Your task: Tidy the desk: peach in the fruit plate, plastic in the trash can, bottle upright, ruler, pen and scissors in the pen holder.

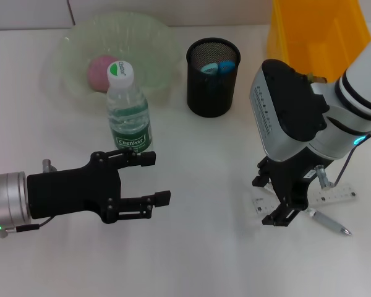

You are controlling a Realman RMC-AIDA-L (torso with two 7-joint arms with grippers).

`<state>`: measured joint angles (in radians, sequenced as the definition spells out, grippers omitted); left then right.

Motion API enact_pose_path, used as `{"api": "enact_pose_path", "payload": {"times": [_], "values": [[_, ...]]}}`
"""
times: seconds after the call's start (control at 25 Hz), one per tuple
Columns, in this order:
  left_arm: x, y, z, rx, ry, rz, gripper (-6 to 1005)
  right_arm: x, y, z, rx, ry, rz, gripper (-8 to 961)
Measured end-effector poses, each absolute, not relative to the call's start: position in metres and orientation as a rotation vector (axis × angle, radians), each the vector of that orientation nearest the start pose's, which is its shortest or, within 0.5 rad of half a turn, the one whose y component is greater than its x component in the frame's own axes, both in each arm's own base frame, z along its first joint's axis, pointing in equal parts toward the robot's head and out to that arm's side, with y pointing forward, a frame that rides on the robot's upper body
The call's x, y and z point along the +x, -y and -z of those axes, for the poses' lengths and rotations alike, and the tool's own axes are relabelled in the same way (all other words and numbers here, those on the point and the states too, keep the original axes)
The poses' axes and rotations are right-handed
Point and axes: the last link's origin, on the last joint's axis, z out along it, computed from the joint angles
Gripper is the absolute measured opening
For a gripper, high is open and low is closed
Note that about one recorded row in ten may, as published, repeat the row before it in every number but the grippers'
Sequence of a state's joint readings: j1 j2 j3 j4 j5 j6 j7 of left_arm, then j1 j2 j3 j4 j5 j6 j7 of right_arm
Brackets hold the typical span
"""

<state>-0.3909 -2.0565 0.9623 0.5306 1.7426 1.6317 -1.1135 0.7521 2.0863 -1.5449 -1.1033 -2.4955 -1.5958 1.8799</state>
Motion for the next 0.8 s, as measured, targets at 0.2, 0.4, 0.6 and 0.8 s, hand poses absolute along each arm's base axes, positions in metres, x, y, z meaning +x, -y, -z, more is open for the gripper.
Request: {"api": "enact_pose_path", "payload": {"times": [0.2, 0.4, 0.6, 0.8], "values": [[-0.275, -0.273, 0.028, -2.817, 0.45, 0.865, 812, 0.168, -0.339, 0.061, -3.104, 0.12, 0.804, 736], [-0.276, -0.273, 0.028, -2.812, 0.456, 0.865, 812, 0.172, -0.338, 0.067, -3.097, 0.142, 0.827, 712], [-0.277, -0.272, 0.028, -2.809, 0.458, 0.864, 813, 0.171, -0.337, 0.067, -3.099, 0.15, 0.826, 653], [-0.277, -0.272, 0.029, -2.809, 0.457, 0.859, 813, 0.169, -0.335, 0.065, -3.101, 0.152, 0.801, 456]]}}
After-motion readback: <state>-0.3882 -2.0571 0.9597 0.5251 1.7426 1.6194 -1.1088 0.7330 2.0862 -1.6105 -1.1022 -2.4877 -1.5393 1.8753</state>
